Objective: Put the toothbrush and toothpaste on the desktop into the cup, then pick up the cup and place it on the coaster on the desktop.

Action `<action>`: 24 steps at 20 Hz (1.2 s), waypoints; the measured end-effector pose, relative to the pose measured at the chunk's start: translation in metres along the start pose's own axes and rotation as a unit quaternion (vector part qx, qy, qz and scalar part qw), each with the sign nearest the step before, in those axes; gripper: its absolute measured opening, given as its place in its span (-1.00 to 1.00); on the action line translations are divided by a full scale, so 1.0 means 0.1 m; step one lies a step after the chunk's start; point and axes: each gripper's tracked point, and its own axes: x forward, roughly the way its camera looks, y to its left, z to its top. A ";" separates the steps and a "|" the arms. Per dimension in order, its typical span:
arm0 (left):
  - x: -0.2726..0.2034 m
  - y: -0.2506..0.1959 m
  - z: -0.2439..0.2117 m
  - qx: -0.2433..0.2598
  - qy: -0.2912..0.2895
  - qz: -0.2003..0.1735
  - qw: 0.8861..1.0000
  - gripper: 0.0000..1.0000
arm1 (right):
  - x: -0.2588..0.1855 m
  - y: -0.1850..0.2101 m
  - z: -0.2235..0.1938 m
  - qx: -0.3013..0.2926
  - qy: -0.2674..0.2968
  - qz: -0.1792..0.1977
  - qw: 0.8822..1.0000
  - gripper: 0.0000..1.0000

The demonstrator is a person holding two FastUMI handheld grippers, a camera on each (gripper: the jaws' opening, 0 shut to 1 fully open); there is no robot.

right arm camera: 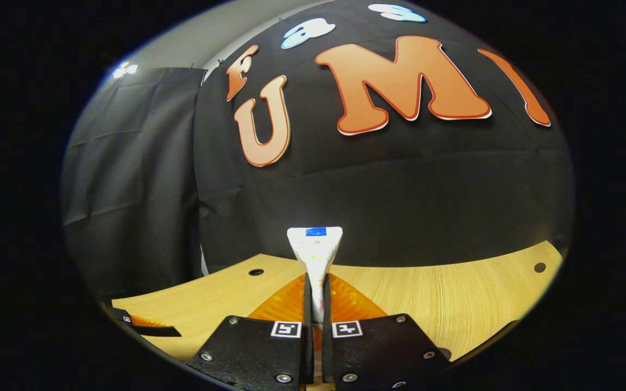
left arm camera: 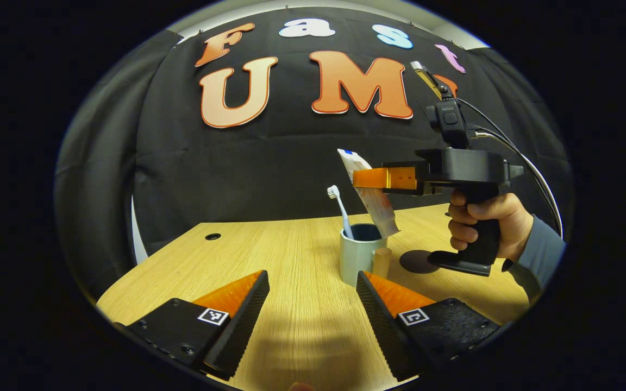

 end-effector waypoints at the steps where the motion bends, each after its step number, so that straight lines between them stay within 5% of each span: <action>1: 0.01 0.01 0.00 0.000 -0.001 0.000 1.000 0.94 | 0.03 0.00 0.03 0.006 -0.004 0.001 1.000 -0.87; 14: 0.09 -0.06 -0.18 -0.023 0.023 -0.007 0.999 0.95 | 0.31 -0.04 -0.46 0.005 0.043 -0.002 0.999 -0.82; 24: 0.05 -0.27 -0.21 -0.037 0.037 -0.014 0.999 0.94 | -0.11 -0.22 -0.55 -0.026 0.099 -0.024 0.994 -0.56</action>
